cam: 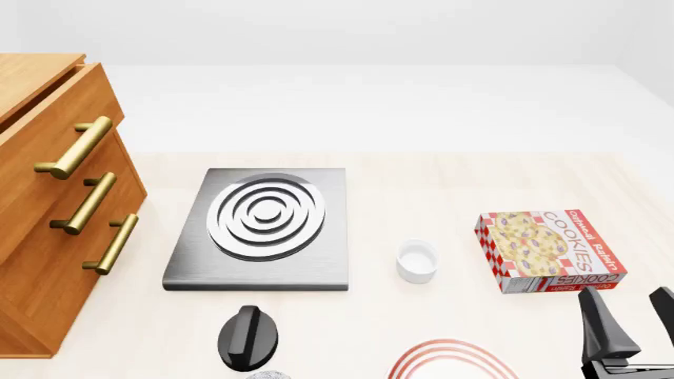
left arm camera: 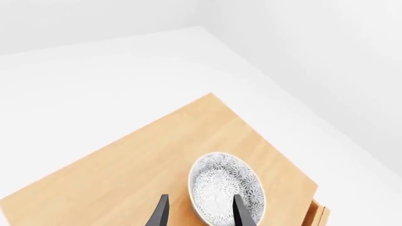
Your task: Pick the akita bowl on the wooden cabinet and place it on the plate.
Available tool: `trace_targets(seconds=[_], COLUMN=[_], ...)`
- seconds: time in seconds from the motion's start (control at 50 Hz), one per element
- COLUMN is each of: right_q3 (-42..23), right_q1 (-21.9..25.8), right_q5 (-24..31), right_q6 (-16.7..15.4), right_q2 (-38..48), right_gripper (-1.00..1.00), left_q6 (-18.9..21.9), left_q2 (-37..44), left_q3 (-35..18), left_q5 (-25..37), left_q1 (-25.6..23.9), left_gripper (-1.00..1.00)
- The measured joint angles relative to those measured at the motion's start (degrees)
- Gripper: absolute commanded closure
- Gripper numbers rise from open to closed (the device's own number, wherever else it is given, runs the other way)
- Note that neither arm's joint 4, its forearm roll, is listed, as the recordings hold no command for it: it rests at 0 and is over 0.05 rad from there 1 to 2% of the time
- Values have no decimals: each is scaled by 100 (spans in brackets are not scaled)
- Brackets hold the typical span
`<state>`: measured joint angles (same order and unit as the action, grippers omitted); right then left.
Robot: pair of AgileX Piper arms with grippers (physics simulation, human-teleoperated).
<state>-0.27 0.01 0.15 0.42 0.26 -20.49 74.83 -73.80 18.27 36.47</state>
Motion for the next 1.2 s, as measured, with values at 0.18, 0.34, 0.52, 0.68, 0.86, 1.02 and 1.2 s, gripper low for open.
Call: trace_targets(seconds=[0.18,0.34,0.52,0.68,0.86,1.02,1.2], right_q3=[0,0,0,0,0,0,0], right_q1=[0,0,0,0,0,0,0], right_q5=[0,0,0,0,0,0,0], right_q6=[0,0,0,0,0,0,0], right_q2=[0,0,0,0,0,0,0], right_gripper=[-100,-100,-100,-100,-100,-100,-100], left_q6=[-11,-16,-18,-17,20,-42,-331], left_q2=[100,203,296,332,242,174,46], left_q3=[7,32,58,30,-36,-69,-69], left_q5=[-75,-159,-205,-196,-114,-94,-32], left_q1=[-4,-16,-49,-102,-135,-59,-49], left_gripper=[-100,-100,-100,-100,100,100,100])
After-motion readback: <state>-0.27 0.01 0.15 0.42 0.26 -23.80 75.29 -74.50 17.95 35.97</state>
